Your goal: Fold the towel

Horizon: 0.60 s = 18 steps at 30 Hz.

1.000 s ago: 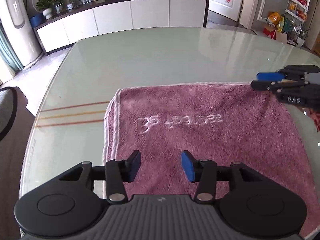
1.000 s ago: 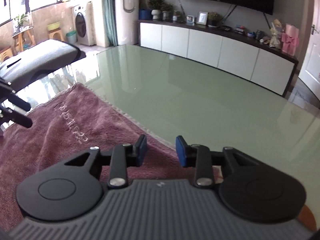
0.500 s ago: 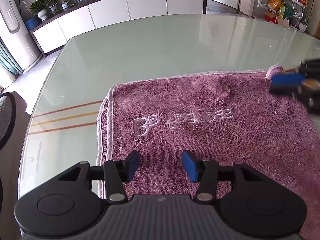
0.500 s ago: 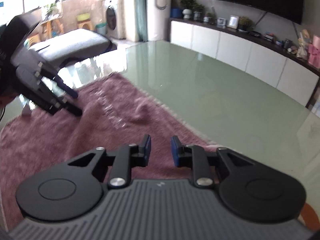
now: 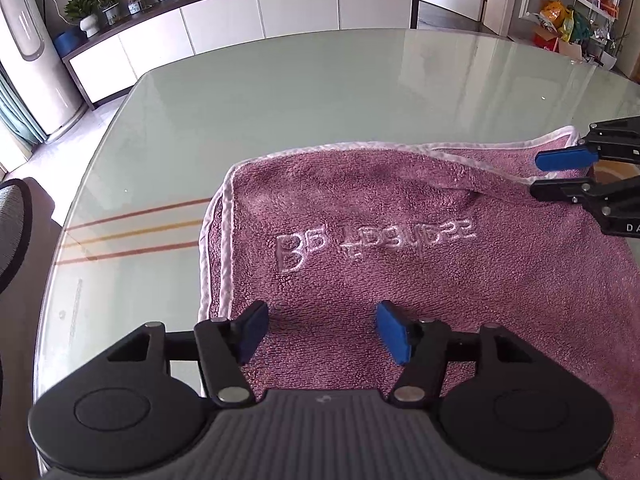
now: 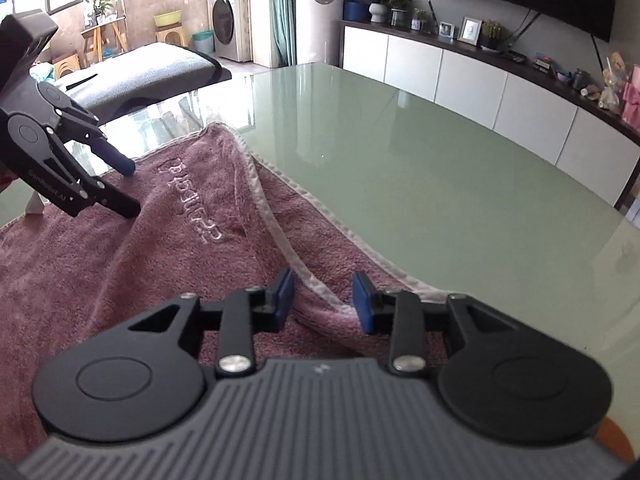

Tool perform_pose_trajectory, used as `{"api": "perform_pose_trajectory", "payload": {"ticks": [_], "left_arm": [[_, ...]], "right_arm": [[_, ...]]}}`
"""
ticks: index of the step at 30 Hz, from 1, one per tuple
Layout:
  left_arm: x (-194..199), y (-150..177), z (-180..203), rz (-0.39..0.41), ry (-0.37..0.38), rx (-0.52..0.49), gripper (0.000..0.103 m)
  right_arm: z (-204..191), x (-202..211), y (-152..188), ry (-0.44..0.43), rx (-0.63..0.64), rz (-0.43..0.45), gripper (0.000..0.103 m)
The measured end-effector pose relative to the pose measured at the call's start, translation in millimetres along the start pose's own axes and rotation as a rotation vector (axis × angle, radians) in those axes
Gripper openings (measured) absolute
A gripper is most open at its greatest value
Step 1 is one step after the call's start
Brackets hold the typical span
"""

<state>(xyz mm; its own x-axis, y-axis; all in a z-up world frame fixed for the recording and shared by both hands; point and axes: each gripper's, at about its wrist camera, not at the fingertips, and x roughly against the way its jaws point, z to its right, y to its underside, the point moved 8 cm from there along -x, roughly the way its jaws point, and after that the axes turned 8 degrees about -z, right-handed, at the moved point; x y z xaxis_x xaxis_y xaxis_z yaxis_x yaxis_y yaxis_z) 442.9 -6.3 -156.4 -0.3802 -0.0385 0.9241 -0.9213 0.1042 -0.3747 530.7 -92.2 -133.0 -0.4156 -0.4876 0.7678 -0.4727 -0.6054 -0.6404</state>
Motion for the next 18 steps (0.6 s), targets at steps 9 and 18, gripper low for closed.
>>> {"api": "perform_pose_trajectory", "payload": {"ticks": [9,18], "left_arm": [[-2.5,-1.2,-4.4,-0.003,-0.009,0.004,0.073],[-2.8,-4.4,-5.8,-0.01,-0.017,0.002,0.075]], "right_arm": [[-21.9,-6.8,0.3,-0.009,0.135,-0.03,0.016],[10.1,-2.1,-19.6,0.196,0.055,0.044,0.013]]}}
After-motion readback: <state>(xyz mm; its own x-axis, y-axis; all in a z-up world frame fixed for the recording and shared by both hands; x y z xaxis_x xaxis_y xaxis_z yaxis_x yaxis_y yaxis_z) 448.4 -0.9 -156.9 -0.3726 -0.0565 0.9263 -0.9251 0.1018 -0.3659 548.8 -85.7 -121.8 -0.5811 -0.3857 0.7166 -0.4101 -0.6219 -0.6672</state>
